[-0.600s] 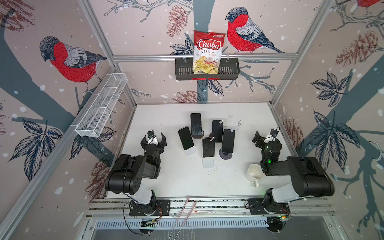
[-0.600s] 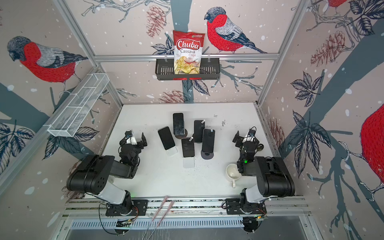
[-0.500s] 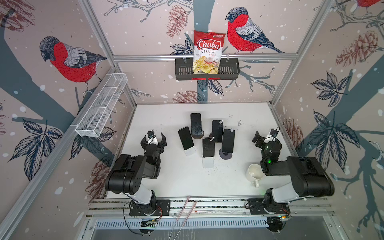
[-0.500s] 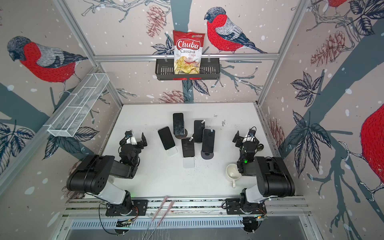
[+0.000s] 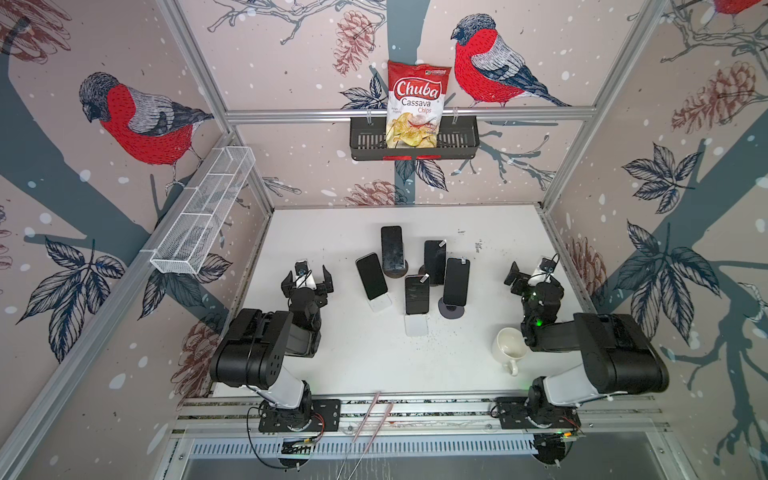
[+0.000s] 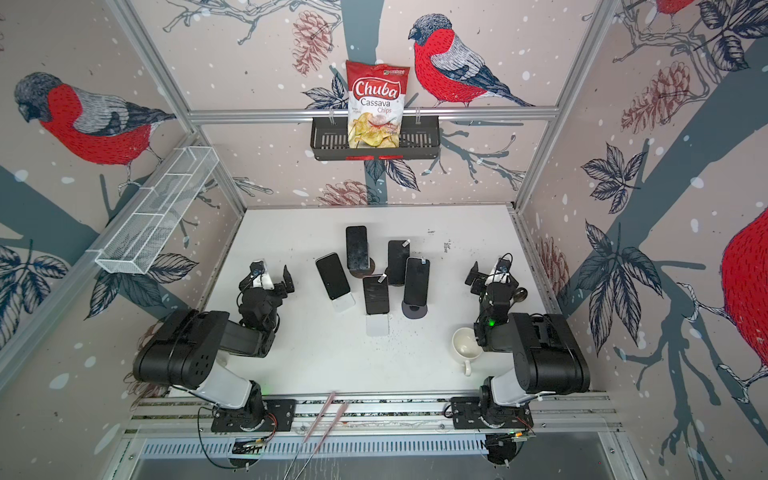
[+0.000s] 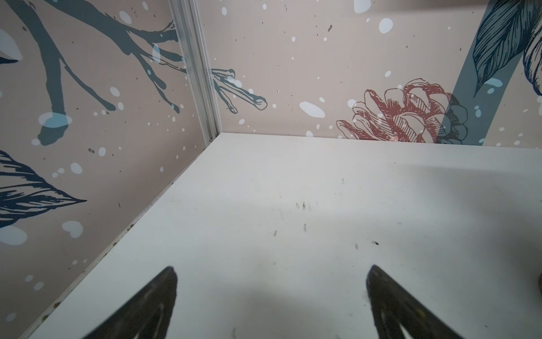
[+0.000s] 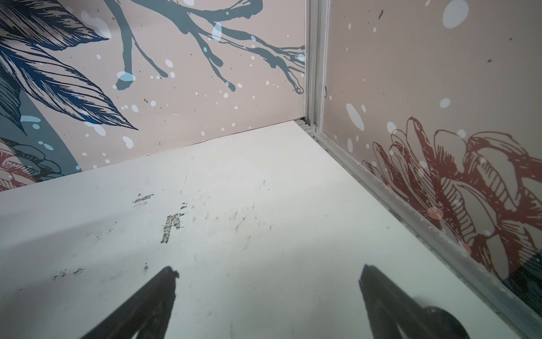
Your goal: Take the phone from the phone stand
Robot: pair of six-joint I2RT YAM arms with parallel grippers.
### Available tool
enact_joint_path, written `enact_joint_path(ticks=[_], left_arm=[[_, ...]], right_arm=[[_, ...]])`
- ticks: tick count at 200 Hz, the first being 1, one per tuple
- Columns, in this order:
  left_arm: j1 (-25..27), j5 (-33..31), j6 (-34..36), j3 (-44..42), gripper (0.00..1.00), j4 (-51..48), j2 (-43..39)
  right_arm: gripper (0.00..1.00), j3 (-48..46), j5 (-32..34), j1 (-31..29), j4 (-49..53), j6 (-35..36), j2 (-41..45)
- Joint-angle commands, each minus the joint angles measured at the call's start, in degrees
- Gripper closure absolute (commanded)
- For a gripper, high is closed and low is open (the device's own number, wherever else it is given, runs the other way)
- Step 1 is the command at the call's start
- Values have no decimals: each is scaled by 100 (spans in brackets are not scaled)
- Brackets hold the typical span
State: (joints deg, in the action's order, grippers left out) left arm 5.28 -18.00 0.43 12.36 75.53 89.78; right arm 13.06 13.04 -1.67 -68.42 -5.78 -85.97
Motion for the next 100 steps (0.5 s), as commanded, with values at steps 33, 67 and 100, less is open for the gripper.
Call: enact_joint_path(ticks=[33,67,100], left_arm=[[-11,56,18,29,1,165,2],[-11,36,19,-1,3,219,-13],[-9,-240,-89,-297,3,362,-486]], right_arm=[[1,12,15,0,-57,36,-3],[1,-14,-18,0,-98,50,33],[1,323,-11,-33,945,48,490]])
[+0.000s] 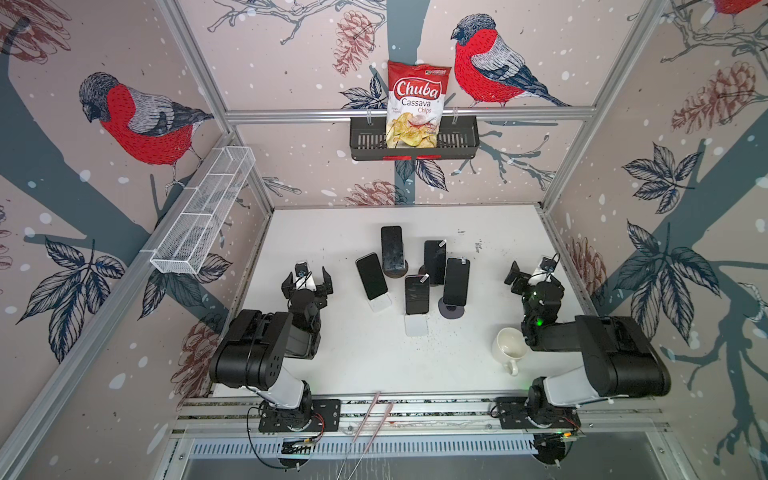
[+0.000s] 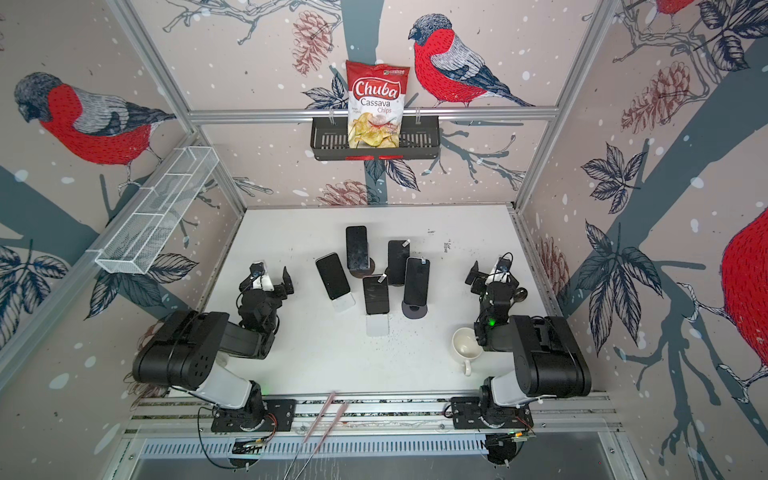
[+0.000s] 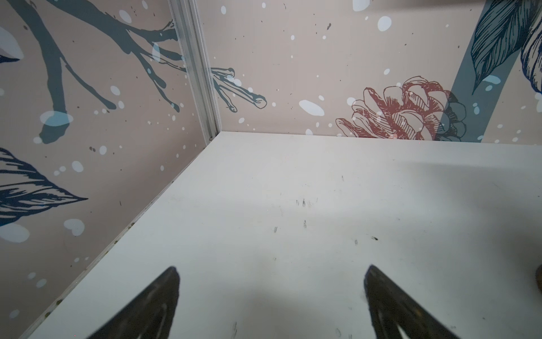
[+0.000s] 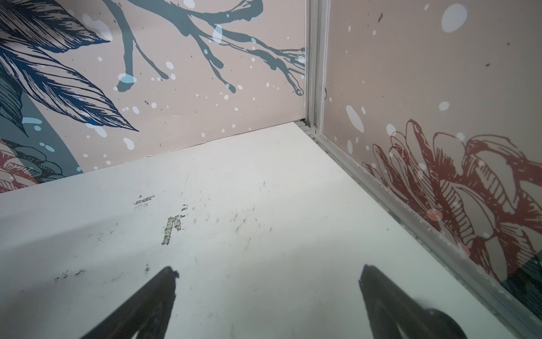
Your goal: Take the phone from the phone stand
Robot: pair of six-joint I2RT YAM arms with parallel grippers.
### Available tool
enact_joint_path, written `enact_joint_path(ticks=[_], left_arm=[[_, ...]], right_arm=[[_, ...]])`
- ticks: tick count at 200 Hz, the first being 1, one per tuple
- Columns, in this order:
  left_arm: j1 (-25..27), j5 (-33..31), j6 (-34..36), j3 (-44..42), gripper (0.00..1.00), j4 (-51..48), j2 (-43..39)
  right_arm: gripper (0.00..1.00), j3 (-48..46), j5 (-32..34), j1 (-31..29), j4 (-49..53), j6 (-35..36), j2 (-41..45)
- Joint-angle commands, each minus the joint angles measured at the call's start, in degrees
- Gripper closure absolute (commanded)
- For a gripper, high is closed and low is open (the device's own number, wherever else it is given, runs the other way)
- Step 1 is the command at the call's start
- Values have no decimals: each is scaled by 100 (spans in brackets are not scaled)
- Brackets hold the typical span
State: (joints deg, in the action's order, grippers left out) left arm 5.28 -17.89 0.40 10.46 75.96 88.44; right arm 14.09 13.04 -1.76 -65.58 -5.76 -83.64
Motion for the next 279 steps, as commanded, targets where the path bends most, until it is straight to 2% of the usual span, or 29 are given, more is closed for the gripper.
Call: enact_joint_path(ticks=[1,29,52,85,115,136,178,219,252,279], left_arm=[[-9,-259,-95,-102,3,290,-384],[-9,-488,-183,159,3,-844,-1177],[-9,-497,-629,759,3,-2570,-1757],[25,122,-1239,1516,3,-4465,-2187],[263,370,-1838,1898,3,-5517,-2457],[552,905,-1973,2118,3,-6062,-2572],[1366,1467,-2110,2010,3,-6472,-3024],[1946,1883,-2255,1840,3,-6707,-3751],[2525,1966,-2342,1541,3,-6379,-4312],[2750,2218,-2561,1195,3,-5767,-4493]], right_arm=[[1,236,2,-25,705,38,275],[1,500,315,-76,1531,-193,640],[1,902,781,-114,2584,-809,974],[1,1693,1028,-144,4316,-1588,1155],[1,2218,1085,-301,5530,-1904,1389],[1,2455,760,-356,6252,-1973,1605],[1,2799,384,-713,7326,-2003,2031],[1,2775,16,-1358,7626,-2177,2417],[1,2766,163,-1928,7792,-2518,2515],[1,2801,288,-2378,7883,-2708,2470]])
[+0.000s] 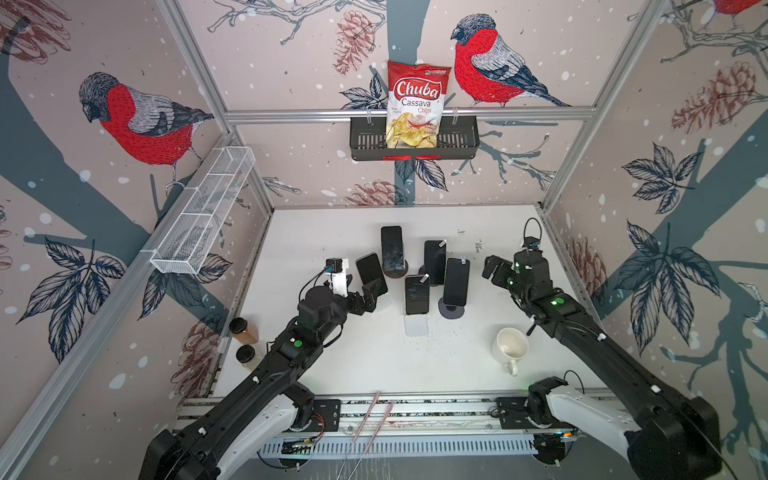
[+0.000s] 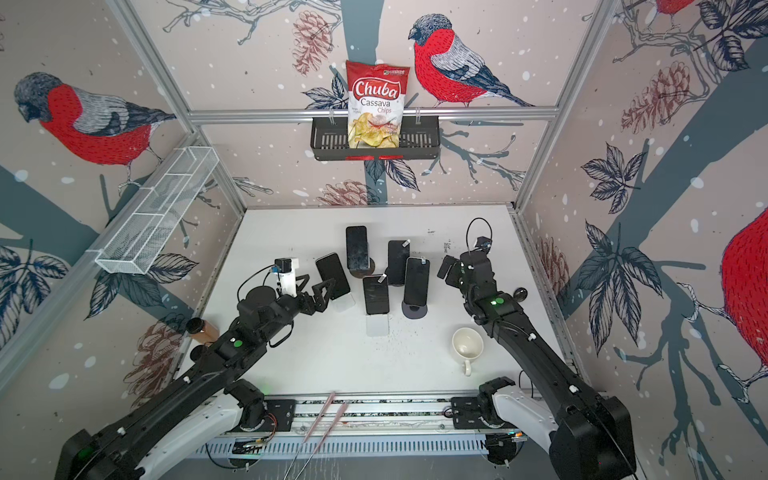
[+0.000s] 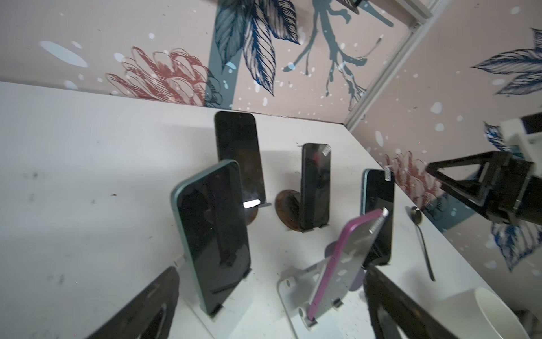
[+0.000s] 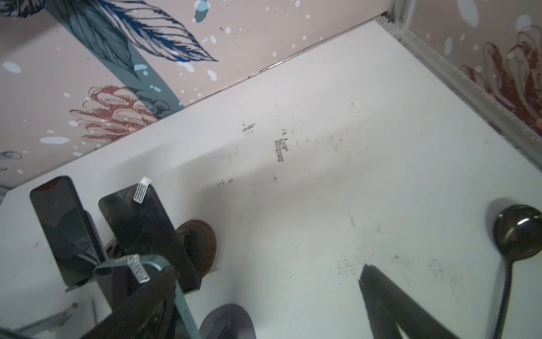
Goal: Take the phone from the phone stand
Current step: 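Reach the left gripper toward the purple-edged phone while the right reaches toward the teal-edged phone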
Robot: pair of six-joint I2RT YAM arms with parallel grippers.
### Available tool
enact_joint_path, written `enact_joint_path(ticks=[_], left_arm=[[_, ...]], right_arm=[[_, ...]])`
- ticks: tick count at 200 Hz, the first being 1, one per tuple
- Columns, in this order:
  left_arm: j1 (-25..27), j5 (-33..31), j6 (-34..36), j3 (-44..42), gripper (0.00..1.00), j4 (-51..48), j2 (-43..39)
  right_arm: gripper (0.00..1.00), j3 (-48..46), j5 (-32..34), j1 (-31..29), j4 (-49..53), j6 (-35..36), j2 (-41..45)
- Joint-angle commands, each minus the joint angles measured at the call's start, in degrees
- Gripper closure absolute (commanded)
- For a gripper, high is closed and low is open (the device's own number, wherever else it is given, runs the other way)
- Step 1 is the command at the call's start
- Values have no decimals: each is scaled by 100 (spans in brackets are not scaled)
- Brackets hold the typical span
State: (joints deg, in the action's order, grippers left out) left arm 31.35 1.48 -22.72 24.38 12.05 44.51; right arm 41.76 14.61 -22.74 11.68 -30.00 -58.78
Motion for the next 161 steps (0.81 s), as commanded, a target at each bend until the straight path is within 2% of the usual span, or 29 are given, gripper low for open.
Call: enact_joint_path(ticks=[1,47,66,81,111,161], left_arm=[[152,291,-250,-206,3,641,-100],[556,381,-169,-97,3,667,216],[733,117,-200,-21,3,600,307],[792,178,-245,20,3,624,377],[833,-147,-434,110,3,446,480],[846,69,-387,0,3,837,517]], right_arm=[[1,34,139,-295,162,-290,-17],[1,326,488,-1009,327,-428,-348],[1,554,582,-1234,476,-493,-613],[1,756,632,-1391,637,-529,-880],[1,1184,845,-1678,1021,-630,-1386],[1,1533,1169,-2057,1350,-747,-1932]])
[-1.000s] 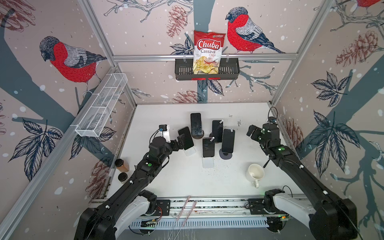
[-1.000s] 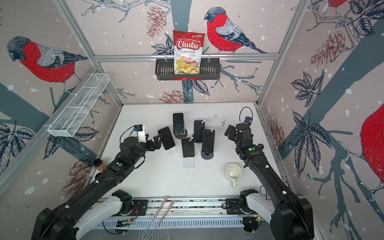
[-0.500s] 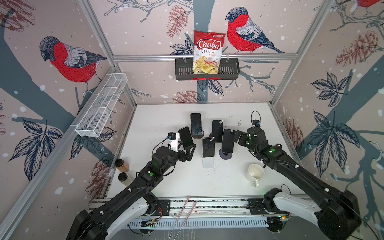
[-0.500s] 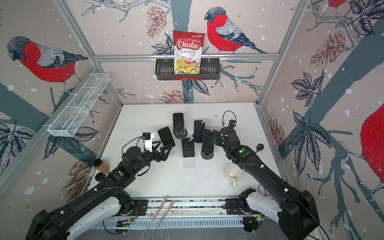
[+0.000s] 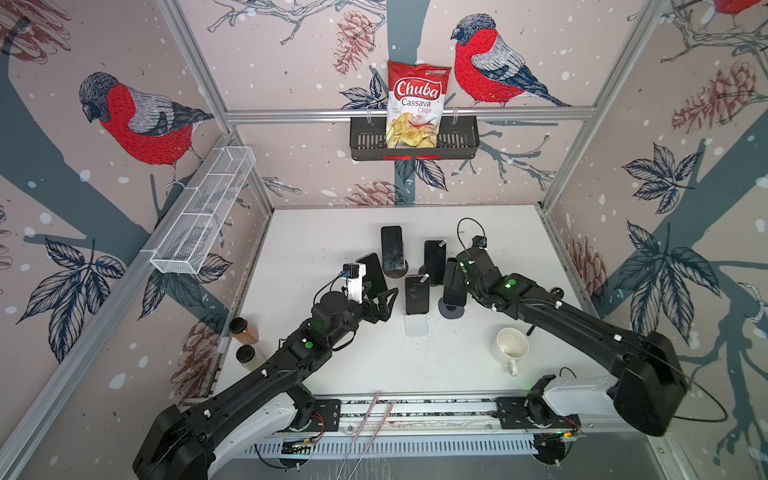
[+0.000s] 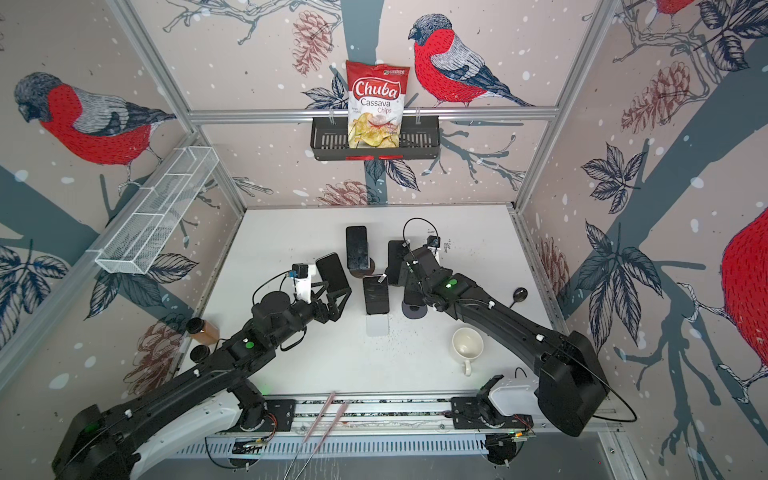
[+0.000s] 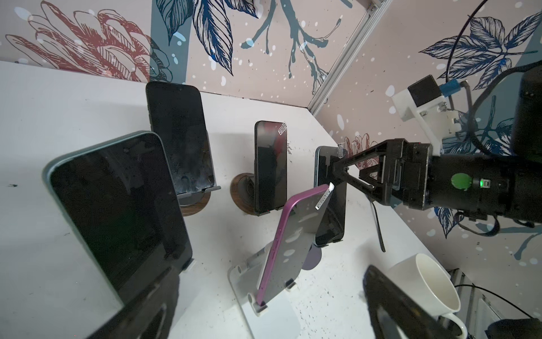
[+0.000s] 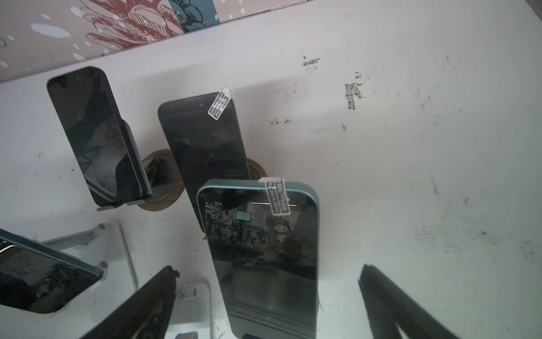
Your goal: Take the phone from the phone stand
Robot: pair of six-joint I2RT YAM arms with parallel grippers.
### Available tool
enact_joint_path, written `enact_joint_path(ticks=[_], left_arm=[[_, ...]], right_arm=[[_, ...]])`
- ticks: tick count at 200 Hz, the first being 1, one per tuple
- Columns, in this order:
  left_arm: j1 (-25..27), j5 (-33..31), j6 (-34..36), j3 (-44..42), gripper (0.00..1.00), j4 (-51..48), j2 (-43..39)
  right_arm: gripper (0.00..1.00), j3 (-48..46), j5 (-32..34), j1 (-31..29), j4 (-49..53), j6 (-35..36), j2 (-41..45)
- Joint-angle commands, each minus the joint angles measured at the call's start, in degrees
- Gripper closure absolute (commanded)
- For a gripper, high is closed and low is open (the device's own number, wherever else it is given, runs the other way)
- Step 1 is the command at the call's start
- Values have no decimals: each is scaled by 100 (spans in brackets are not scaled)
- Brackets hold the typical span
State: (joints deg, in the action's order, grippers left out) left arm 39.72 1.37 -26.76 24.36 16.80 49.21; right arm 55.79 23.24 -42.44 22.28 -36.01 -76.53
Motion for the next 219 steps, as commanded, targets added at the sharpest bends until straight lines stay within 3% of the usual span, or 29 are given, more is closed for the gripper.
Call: enact_joint_path(ticks=[1,54,219], left_arm=[[9,81,24,5,3,361,55],[9,456,233,208,3,384,497],[9,578,384,376,3,500,736]], right_arm=[[1,136,309,-88,296,-153,-168],[1,266,750,-386,660,-457,-502],[1,-297,533,-528,28,-429,-321]])
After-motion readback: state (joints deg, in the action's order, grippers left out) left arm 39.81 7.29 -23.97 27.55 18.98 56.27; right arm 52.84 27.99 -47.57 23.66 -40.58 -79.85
